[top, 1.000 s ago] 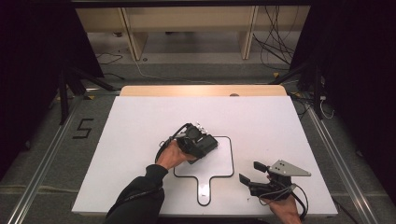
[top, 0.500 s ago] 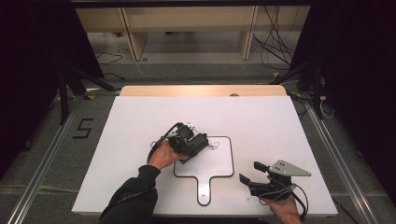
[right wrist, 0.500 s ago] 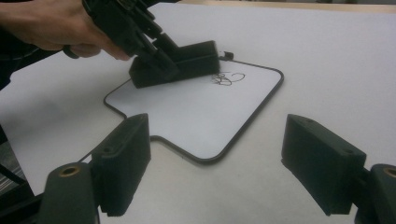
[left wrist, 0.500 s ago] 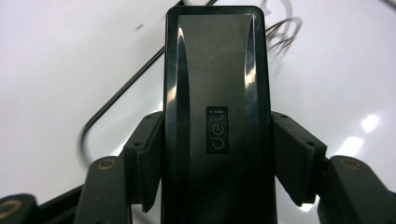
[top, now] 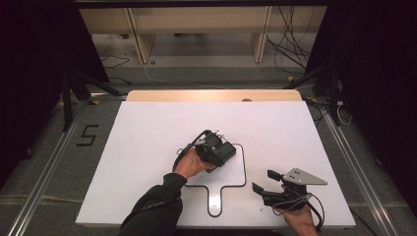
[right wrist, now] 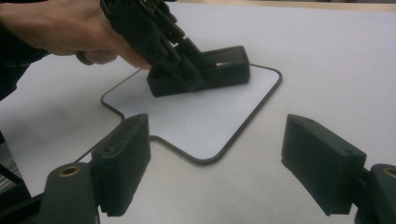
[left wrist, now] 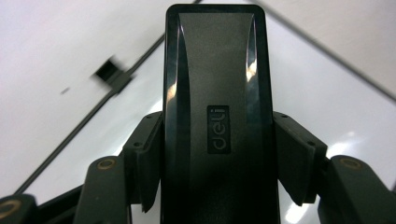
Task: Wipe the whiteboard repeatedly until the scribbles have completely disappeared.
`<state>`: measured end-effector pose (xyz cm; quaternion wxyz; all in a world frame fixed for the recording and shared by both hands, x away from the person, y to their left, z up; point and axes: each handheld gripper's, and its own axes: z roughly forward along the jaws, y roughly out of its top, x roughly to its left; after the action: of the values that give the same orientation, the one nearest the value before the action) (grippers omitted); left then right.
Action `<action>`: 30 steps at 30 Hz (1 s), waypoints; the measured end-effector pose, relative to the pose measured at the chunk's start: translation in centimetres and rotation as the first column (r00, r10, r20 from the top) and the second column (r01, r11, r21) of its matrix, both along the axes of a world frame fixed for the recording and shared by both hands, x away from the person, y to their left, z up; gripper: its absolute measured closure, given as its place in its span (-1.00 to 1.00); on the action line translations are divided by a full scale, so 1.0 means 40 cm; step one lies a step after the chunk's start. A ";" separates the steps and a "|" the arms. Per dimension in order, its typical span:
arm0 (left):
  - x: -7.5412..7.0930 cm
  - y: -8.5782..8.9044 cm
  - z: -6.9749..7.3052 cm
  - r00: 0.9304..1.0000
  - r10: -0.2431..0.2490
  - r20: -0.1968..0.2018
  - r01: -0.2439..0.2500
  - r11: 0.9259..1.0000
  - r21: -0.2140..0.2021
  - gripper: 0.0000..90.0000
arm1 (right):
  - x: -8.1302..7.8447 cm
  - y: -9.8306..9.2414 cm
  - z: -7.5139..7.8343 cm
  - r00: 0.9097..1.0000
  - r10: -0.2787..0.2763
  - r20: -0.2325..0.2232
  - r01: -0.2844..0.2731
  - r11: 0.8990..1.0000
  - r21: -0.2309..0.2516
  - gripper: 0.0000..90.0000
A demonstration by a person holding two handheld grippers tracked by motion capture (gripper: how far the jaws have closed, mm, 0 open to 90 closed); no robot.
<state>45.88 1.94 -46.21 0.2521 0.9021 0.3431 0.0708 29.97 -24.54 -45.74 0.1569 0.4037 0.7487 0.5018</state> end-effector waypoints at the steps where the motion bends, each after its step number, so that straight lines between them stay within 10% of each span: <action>1: 0.003 0.017 0.000 1.000 0.010 -0.002 -0.010 1.000 0.005 -0.11 | 0.000 0.000 0.000 1.000 0.000 0.000 0.000 1.000 0.001 -0.45; 9: 0.001 0.102 -0.004 0.998 0.059 0.001 -0.059 0.998 0.007 -0.11 | 0.000 0.001 -0.001 1.000 0.000 -0.001 0.000 1.000 -0.001 -0.45; 23: 0.001 -0.071 0.000 1.000 -0.013 0.016 0.012 1.000 0.027 -0.11 | 0.000 0.001 0.000 1.000 0.002 0.000 -0.002 1.000 -0.002 -0.46; 30: 0.004 -0.050 -0.002 1.000 0.004 0.016 -0.004 1.000 0.015 -0.11 | 0.000 -0.002 0.000 1.000 0.000 0.001 0.000 1.000 -0.001 -0.46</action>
<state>46.02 -0.08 -46.29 0.2480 0.9026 0.3425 0.0812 29.98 -24.60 -45.73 0.1574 0.4032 0.7491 0.5015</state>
